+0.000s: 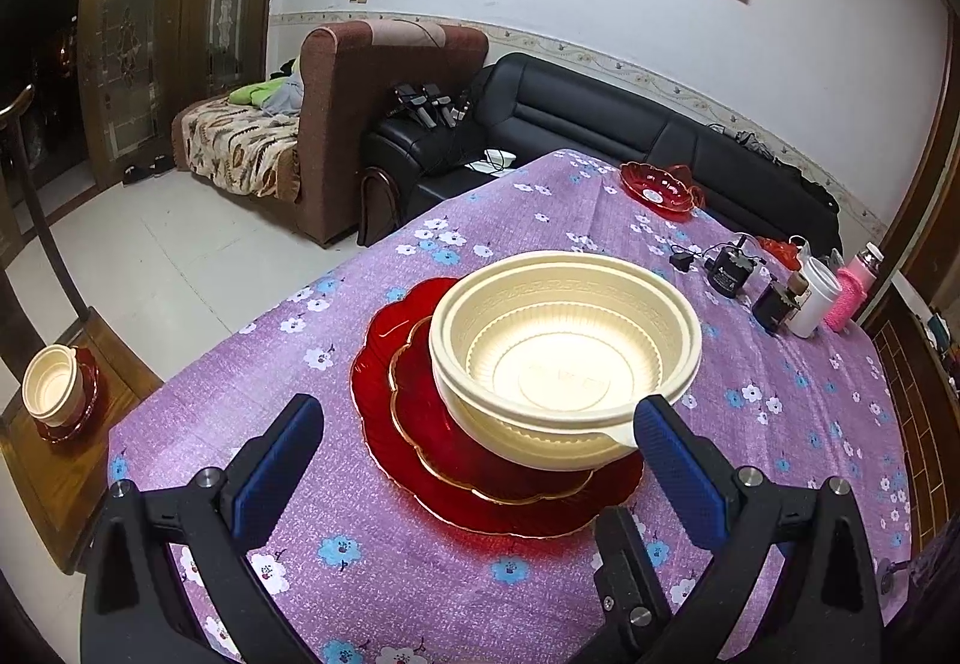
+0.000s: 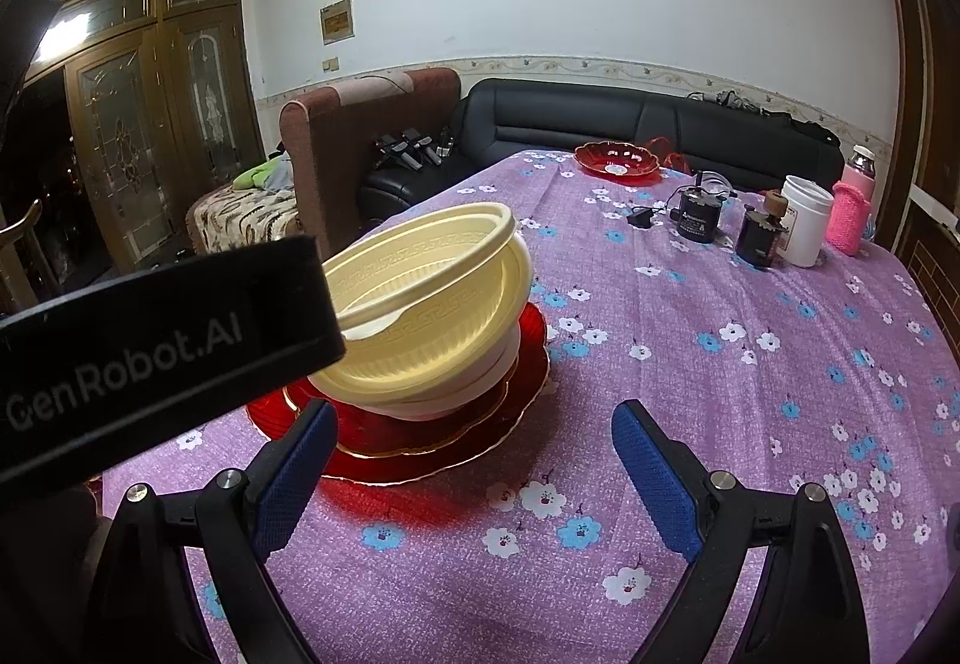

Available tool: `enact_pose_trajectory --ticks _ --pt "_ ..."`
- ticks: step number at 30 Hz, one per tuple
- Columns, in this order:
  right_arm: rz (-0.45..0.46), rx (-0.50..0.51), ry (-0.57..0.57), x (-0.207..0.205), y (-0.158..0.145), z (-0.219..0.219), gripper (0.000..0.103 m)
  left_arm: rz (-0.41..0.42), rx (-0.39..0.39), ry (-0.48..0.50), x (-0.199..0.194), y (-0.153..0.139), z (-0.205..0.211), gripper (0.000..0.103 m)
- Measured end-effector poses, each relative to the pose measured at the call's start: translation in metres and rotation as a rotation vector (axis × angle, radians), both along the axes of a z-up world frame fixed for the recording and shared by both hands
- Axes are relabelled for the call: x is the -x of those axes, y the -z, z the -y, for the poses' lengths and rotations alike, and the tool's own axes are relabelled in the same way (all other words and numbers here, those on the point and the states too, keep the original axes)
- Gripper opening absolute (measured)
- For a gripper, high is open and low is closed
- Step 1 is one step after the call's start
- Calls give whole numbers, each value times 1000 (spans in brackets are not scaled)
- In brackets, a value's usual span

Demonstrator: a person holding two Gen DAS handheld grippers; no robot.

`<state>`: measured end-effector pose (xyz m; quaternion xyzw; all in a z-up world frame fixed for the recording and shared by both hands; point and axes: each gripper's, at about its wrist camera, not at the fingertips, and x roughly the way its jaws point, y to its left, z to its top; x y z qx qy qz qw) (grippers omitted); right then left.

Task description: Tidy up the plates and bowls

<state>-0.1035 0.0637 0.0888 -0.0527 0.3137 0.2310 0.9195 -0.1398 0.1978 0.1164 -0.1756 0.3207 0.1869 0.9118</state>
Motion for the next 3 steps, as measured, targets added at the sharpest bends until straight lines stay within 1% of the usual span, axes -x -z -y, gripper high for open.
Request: enact_pose_trajectory --ticks 3 --pt "-2 -16 4 -1 -2 6 95 -3 -6 8 0 -1 6 103"
